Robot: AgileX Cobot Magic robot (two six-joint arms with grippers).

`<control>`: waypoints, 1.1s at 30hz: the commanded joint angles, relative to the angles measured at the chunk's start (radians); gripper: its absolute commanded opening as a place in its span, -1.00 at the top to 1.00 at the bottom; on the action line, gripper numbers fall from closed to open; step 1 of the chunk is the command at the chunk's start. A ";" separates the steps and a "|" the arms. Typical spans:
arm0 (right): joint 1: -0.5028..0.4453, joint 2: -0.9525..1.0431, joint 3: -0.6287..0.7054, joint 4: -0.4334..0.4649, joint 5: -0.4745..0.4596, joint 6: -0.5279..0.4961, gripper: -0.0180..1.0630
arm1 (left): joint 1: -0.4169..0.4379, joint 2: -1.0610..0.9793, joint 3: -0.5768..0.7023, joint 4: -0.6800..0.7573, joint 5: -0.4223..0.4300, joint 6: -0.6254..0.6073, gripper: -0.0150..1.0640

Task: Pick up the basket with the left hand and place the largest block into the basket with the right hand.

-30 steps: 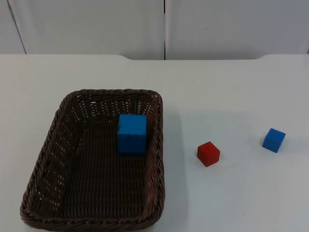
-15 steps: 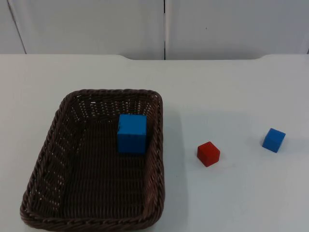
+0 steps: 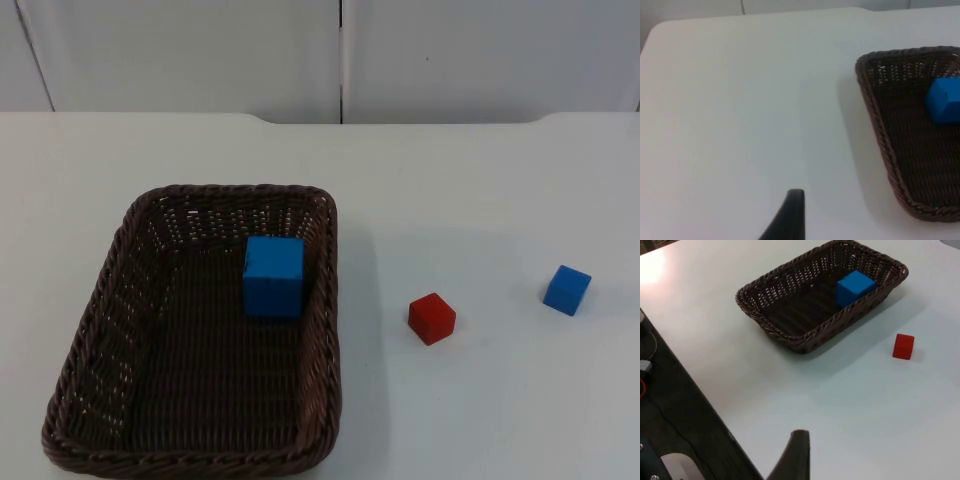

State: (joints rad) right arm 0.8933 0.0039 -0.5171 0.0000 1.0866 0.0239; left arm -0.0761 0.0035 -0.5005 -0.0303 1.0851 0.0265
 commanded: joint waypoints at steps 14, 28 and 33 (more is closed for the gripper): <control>-0.003 -0.004 0.003 0.000 -0.006 -0.015 -0.99 | -0.004 -0.004 0.004 -0.059 -0.011 0.031 -0.97; -0.003 -0.004 0.003 0.000 -0.006 -0.015 -0.99 | -0.004 -0.004 0.004 -0.057 -0.011 0.031 -0.97; -0.003 -0.004 0.003 0.000 -0.008 -0.015 -0.99 | -0.004 -0.004 0.004 -0.057 -0.011 0.031 -0.97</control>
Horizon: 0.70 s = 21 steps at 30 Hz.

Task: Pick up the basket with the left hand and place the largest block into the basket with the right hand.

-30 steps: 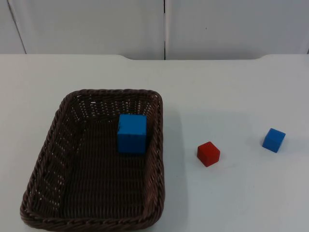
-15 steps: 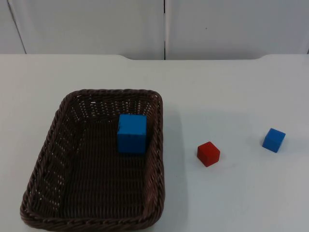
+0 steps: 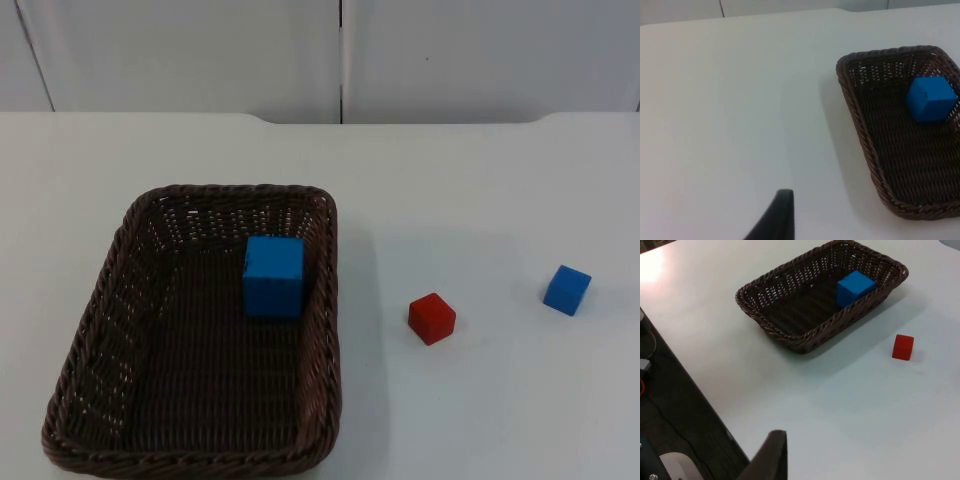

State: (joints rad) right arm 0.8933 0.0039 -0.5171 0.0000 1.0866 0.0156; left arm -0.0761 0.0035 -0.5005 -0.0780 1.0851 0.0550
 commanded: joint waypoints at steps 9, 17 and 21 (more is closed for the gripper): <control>-0.003 -0.004 0.003 0.000 -0.008 -0.007 -0.99 | -0.004 -0.004 0.004 -0.009 -0.011 0.003 -0.97; -0.080 -0.004 0.003 0.000 -0.008 -0.007 -0.99 | -0.004 -0.004 0.004 -0.009 -0.011 0.003 -0.97; -0.172 -0.004 0.003 0.000 -0.008 -0.007 -0.99 | -0.004 -0.004 0.004 -0.009 -0.011 0.003 -0.97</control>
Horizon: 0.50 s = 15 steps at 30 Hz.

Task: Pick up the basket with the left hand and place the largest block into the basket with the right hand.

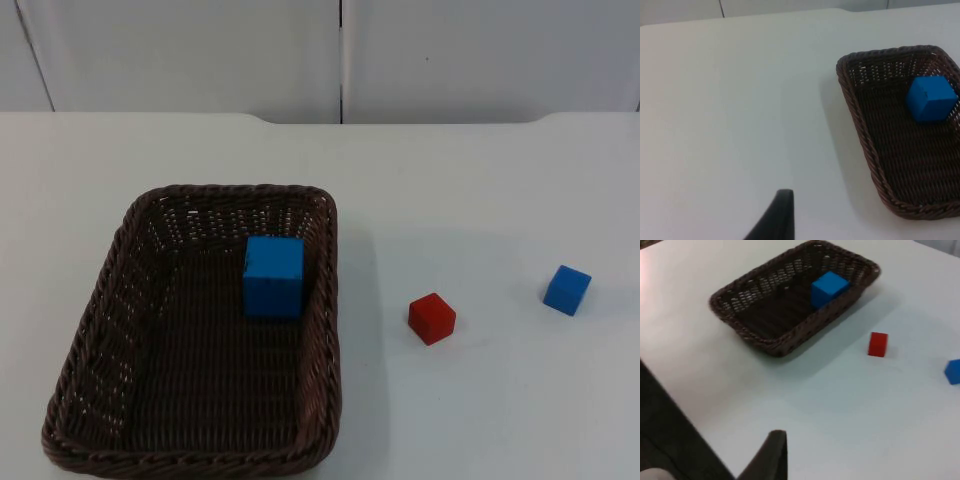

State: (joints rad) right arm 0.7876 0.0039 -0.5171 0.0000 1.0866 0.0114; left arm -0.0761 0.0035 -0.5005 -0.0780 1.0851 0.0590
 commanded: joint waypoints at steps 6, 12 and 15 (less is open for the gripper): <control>-0.241 -0.004 0.003 0.000 -0.008 -0.003 -0.99 | -0.004 -0.004 0.004 -0.009 -0.011 -0.002 -0.97; -0.391 -0.004 0.003 0.000 -0.008 -0.003 -0.99 | -0.004 -0.004 0.004 -0.009 -0.011 -0.002 -0.97; -0.443 -0.004 0.003 0.000 -0.008 -0.003 -0.99 | -0.004 -0.004 0.004 -0.009 -0.011 -0.002 -0.97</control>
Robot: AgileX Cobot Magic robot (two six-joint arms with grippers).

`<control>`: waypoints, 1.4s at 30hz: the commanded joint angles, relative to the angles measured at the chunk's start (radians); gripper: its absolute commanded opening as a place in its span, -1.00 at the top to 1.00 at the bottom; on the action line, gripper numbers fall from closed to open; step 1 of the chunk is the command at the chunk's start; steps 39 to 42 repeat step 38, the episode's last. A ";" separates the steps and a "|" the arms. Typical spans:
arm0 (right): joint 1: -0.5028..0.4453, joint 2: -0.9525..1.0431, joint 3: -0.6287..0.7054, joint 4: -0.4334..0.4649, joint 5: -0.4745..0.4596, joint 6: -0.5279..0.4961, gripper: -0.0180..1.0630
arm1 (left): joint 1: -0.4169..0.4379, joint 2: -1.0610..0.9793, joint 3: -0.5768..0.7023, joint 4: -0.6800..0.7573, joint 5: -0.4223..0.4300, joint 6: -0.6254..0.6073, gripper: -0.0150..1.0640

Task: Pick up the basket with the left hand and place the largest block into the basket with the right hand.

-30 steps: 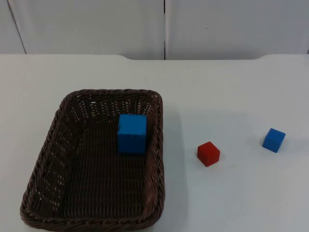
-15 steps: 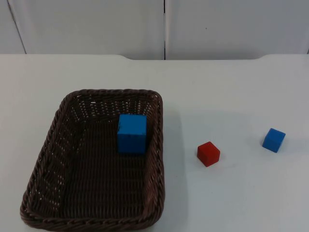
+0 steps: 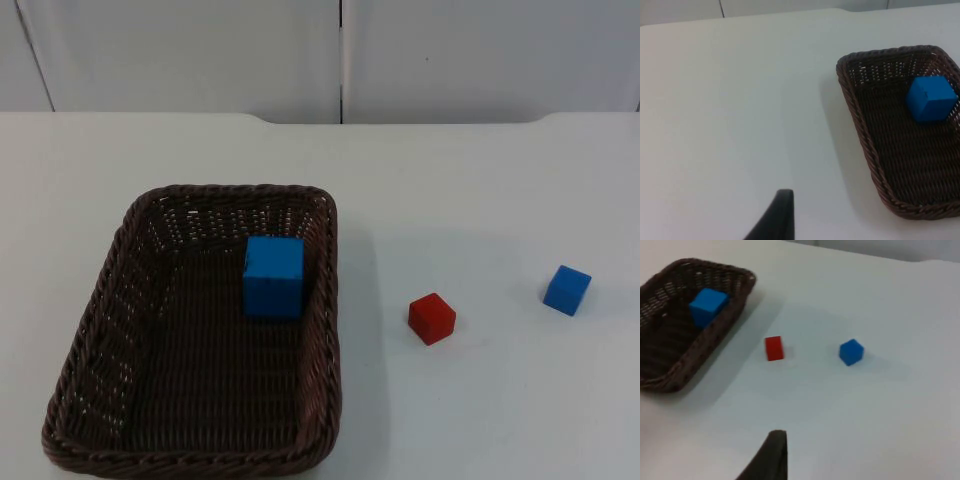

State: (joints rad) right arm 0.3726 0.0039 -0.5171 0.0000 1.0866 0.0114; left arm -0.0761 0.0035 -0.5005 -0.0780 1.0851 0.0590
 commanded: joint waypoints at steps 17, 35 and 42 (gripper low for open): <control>-0.253 -0.004 0.003 0.009 -0.008 -0.003 -0.99 | -0.004 -0.004 0.004 -0.009 -0.011 -0.002 -0.97; -0.261 -0.004 0.003 0.009 -0.008 -0.003 -0.99 | 0.043 -0.004 0.004 -0.006 -0.011 -0.002 -0.97; -0.261 -0.004 0.003 0.009 -0.008 -0.003 -0.99 | 0.069 -0.004 0.004 -0.006 -0.011 -0.002 -0.97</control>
